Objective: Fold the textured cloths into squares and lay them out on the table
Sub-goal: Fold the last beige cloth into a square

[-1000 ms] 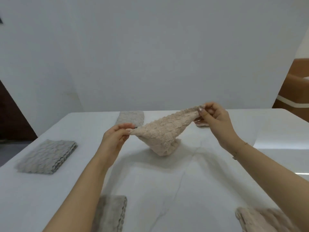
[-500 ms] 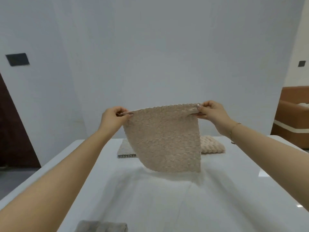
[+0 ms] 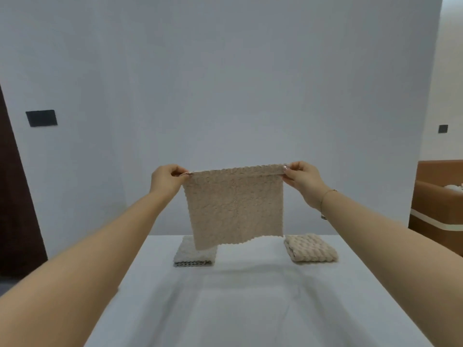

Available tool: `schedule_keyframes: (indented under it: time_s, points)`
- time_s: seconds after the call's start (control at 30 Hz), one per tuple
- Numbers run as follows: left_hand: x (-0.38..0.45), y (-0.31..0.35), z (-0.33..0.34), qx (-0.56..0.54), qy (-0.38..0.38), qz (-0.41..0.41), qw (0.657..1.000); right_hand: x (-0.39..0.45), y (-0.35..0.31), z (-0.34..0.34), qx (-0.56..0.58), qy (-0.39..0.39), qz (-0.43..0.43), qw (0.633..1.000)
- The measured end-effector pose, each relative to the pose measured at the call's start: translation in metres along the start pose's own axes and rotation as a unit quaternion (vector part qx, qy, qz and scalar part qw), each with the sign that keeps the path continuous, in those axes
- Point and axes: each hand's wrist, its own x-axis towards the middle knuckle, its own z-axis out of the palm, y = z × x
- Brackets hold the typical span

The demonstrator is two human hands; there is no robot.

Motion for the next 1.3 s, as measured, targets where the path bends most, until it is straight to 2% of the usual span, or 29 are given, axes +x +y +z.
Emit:
schedule_keyframes:
  time_s: [0.13,0.37,0.53,0.7,0.9,1.13,1.23,1.3]
  points:
    - [-0.020,-0.005,-0.002,-0.014,-0.015,-0.003,1.000,-0.012,0.006,-0.007,0.027,-0.007,0.005,1.000]
    - [-0.114,-0.044,-0.001,-0.071,-0.048,-0.045,0.995,-0.085,0.061,-0.035,-0.063,-0.061,0.019,0.996]
    - [-0.189,-0.080,0.002,-0.042,-0.091,-0.082,0.992,-0.147,0.109,-0.062,-0.131,-0.104,0.073,0.983]
    - [-0.236,-0.095,-0.002,-0.013,-0.145,-0.098,0.984,-0.187,0.128,-0.078,-0.173,-0.162,0.121,0.964]
    - [-0.266,-0.101,-0.011,0.029,-0.199,-0.093,0.975,-0.211,0.130,-0.093,-0.174,-0.217,0.161,0.947]
    - [-0.278,-0.096,-0.029,0.031,-0.314,-0.116,0.942,-0.228,0.126,-0.115,-0.225,-0.326,0.190,0.898]
    - [-0.269,-0.090,-0.033,0.029,-0.359,-0.113,0.926,-0.225,0.122,-0.118,-0.227,-0.342,0.195,0.891]
    - [-0.256,-0.088,-0.031,0.018,-0.361,-0.117,0.925,-0.215,0.117,-0.116,-0.220,-0.331,0.187,0.898]
